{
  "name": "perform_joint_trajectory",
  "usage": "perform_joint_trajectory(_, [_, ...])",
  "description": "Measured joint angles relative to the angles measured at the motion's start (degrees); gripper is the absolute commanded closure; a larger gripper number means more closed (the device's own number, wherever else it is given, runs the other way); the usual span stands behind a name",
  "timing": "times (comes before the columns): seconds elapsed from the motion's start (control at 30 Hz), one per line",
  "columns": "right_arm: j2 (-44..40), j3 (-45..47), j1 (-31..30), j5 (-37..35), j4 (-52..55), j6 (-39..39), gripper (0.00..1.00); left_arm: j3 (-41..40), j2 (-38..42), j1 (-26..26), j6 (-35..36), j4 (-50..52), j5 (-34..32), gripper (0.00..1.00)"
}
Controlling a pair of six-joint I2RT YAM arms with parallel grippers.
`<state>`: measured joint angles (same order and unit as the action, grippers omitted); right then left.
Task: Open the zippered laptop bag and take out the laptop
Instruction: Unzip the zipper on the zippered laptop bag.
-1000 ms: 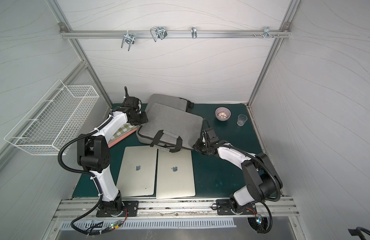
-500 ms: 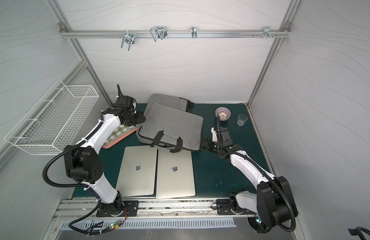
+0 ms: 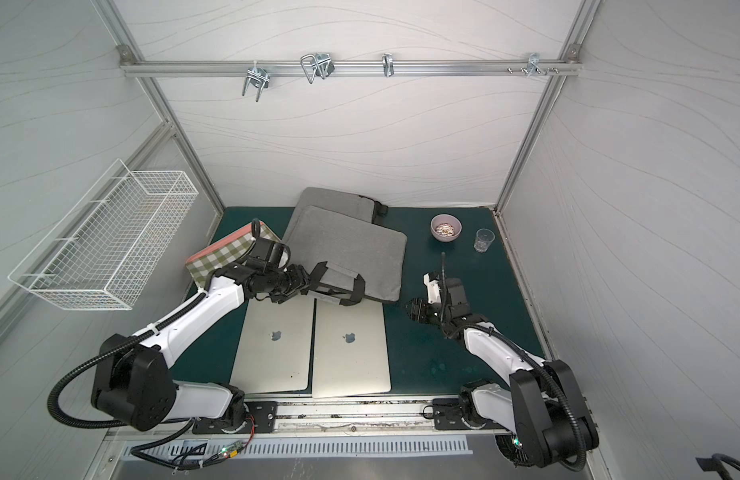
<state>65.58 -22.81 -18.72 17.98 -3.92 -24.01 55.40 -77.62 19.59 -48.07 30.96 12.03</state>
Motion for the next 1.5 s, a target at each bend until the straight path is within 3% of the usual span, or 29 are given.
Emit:
perform_joint_trajectory(0.27, [-1.4, 3.9, -5.6, -3.4, -6.6, 0.1, 0.32, -4.6, -1.6, 4.4, -15.6, -11.4, -0.9, 0.34])
perform_joint_trajectory(0.53, [2.7, 4.6, -9.4, -6.9, -12.9, 0.5, 0.31, -4.5, -7.1, 7.5, -22.8, -18.6, -1.5, 0.4])
perform_joint_trajectory(0.8, [5.6, 5.2, -10.1, -8.8, -16.3, 0.8, 0.31, -3.9, -10.4, 7.7, -25.9, -22.5, -2.1, 0.62])
perform_joint_trajectory(1.03, [7.5, 5.3, -10.1, -10.2, -18.3, 2.0, 0.34, -2.8, -10.7, 7.7, -26.8, -22.9, -2.2, 0.94])
perform_joint_trajectory(1.17, [9.7, 5.3, -8.4, -7.5, -20.5, 3.0, 0.37, -1.9, -10.7, 7.7, -27.0, -22.1, -2.2, 1.0])
perform_joint_trajectory(1.5, [19.0, 3.9, -2.6, 5.9, -27.6, 4.6, 0.42, -0.9, -10.7, 6.9, -27.0, -21.0, -1.5, 1.0])
